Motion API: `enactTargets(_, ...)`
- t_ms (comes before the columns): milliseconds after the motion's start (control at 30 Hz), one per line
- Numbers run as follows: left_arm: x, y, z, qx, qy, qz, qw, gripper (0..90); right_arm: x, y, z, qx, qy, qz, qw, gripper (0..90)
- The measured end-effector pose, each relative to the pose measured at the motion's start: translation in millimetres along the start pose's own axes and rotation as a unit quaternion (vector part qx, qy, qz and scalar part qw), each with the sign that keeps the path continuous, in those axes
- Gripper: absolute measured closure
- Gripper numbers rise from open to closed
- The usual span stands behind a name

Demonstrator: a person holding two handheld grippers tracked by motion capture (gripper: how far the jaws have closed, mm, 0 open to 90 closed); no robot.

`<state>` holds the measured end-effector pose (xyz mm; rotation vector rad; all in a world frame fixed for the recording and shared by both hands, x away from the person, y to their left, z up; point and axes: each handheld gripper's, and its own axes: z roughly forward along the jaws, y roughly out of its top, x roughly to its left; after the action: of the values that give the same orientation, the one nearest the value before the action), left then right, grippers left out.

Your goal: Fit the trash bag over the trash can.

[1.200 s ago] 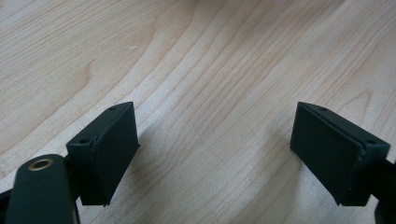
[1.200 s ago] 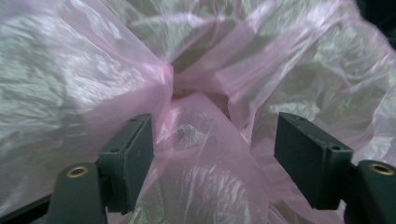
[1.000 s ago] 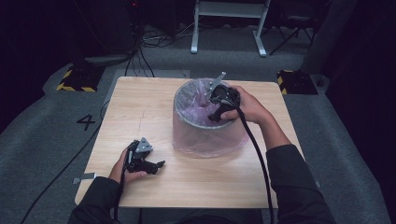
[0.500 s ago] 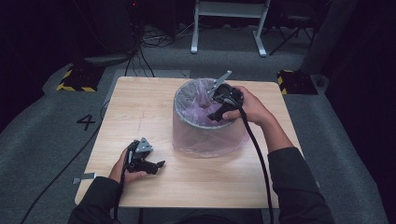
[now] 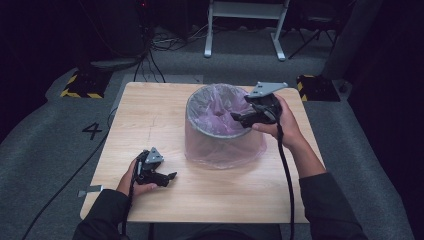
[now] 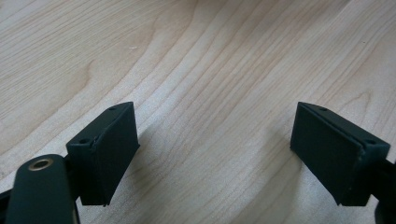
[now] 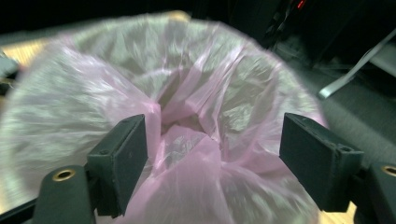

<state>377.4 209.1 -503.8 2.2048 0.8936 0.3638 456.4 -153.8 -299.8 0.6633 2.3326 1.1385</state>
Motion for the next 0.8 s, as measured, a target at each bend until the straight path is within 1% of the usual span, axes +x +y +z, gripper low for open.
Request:
enactTargets(67,0.2,0.1,-0.1,0.000,0.001,0.002,1.0000,14.9,2.8,-6.0,-12.9,-0.015,-0.001,0.008,0.9999,22.6)
enactTargets(100,0.2,0.0,-0.1,0.000,0.001,0.001,1.0000,14.9,4.1,-9.7,-18.5,-0.021,-0.005,0.007,0.9997,22.6)
enactTargets(167,0.2,0.0,-0.1,0.000,0.001,0.001,1.0000,15.0,7.4,-17.7,-28.2,-0.025,-0.011,-0.001,0.9996,22.0)
enactTargets(233,0.2,0.1,-0.1,0.000,0.001,0.002,1.0000,15.0,10.4,-26.2,-35.6,-0.026,-0.008,-0.008,0.9996,21.4)
enactTargets(300,0.1,0.0,0.0,0.000,0.000,0.001,1.0000,14.9,12.5,-35.1,-43.2,-0.033,-0.010,-0.009,0.9994,21.4)
enactTargets(367,0.0,0.1,0.0,0.000,0.000,0.000,1.0000,14.9,13.1,-44.3,-50.4,-0.038,-0.004,-0.010,0.9992,21.1)
enactTargets(433,0.0,0.1,0.1,0.000,0.000,0.000,1.0000,15.0,13.5,-54.9,-56.4,-0.041,-0.008,-0.009,0.9991,21.0)
enactTargets(467,0.0,0.1,0.1,0.000,0.000,0.000,1.0000,14.9,13.4,-60.1,-58.4,-0.039,-0.004,-0.008,0.9992,20.8)
enactTargets(567,0.0,0.1,0.1,0.000,0.000,-0.001,1.0000,14.9,12.8,-74.1,-62.4,-0.029,-0.005,-0.008,0.9995,20.4)
enactTargets(667,0.0,0.2,-0.1,0.001,0.000,-0.001,1.0000,14.9,11.1,-87.4,-66.3,-0.023,-0.004,-0.001,0.9997,20.3)
enactTargets(733,0.0,0.1,0.0,0.000,0.000,-0.001,1.0000,14.9,10.4,-97.0,-68.3,-0.019,-0.011,-0.001,0.9998,20.2)
enactTargets(800,0.0,0.1,0.0,0.001,0.000,0.000,1.0000,14.9,10.8,-108.1,-68.9,-0.007,-0.018,0.000,0.9998,20.2)
